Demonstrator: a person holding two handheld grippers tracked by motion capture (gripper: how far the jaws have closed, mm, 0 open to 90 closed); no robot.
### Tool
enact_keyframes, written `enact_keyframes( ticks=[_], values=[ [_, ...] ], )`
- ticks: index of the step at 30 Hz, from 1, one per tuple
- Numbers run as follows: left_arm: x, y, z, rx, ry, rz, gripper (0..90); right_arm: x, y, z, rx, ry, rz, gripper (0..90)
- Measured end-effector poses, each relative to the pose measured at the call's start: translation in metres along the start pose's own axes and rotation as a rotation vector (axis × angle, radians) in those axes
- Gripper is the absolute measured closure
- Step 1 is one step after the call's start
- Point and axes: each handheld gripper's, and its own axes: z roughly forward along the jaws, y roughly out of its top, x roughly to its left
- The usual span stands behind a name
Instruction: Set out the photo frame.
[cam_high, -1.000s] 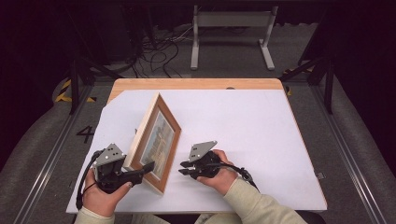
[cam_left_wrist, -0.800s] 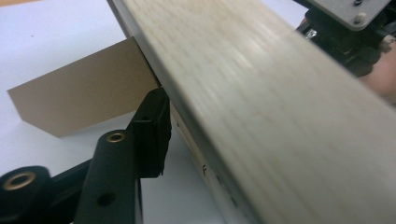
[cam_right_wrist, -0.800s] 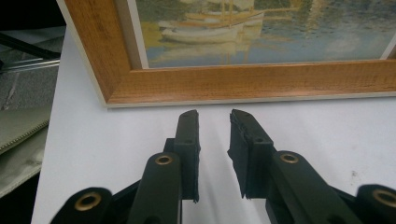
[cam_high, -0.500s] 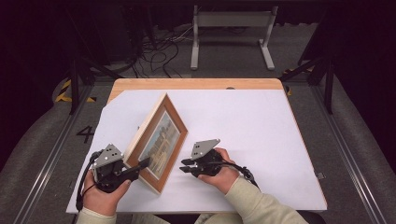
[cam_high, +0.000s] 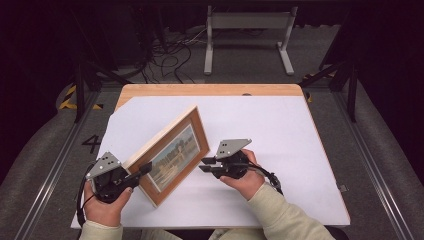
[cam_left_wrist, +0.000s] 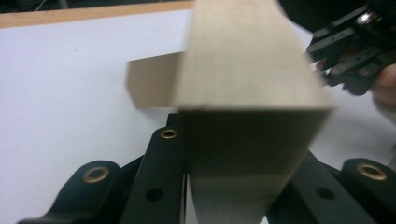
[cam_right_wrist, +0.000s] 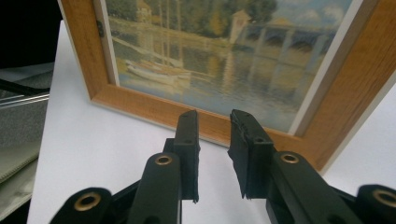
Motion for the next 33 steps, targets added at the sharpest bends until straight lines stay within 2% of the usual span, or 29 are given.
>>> enact_keyframes(
  ticks=[7,10,11,13,14,17,21,24,29,33],
  values=[
    [0.01,-0.001,-0.001,-0.05,-0.028,-0.023,78.4,-0.016,0.005,-0.015,-0.046,-0.066,0.043,66.1],
    [0.011,0.0,-0.001,-0.074,-0.036,-0.028,78.4,-0.026,0.007,-0.018,-0.046,-0.107,0.046,60.5],
    [0.012,0.001,0.0,-0.079,-0.04,-0.032,78.4,-0.026,0.007,-0.018,-0.046,-0.107,0.046,60.5],
    [0.012,0.002,0.001,-0.085,-0.049,-0.035,78.4,-0.039,0.011,-0.02,-0.045,-0.141,0.06,55.5],
    [0.011,0.003,0.001,-0.084,-0.048,-0.033,78.4,-0.044,0.012,-0.02,-0.046,-0.143,0.073,52.0],
    [0.011,0.003,0.001,-0.087,-0.052,-0.036,78.4,-0.065,0.02,-0.015,-0.045,-0.117,0.123,46.9],
    [0.011,0.003,0.002,-0.095,-0.059,-0.037,78.3,-0.079,0.03,-0.004,-0.046,-0.086,0.127,41.1],
    [0.012,0.002,0.002,-0.096,-0.065,-0.038,78.2,-0.086,0.035,0.006,-0.049,-0.054,0.137,38.8],
    [0.013,0.002,0.002,-0.099,-0.07,-0.038,78.2,-0.091,0.04,0.018,-0.047,-0.01,0.111,35.4],
    [0.013,0.002,0.003,-0.098,-0.074,-0.034,78.1,-0.097,0.04,0.028,-0.049,0.045,0.119,32.7]
  ],
)
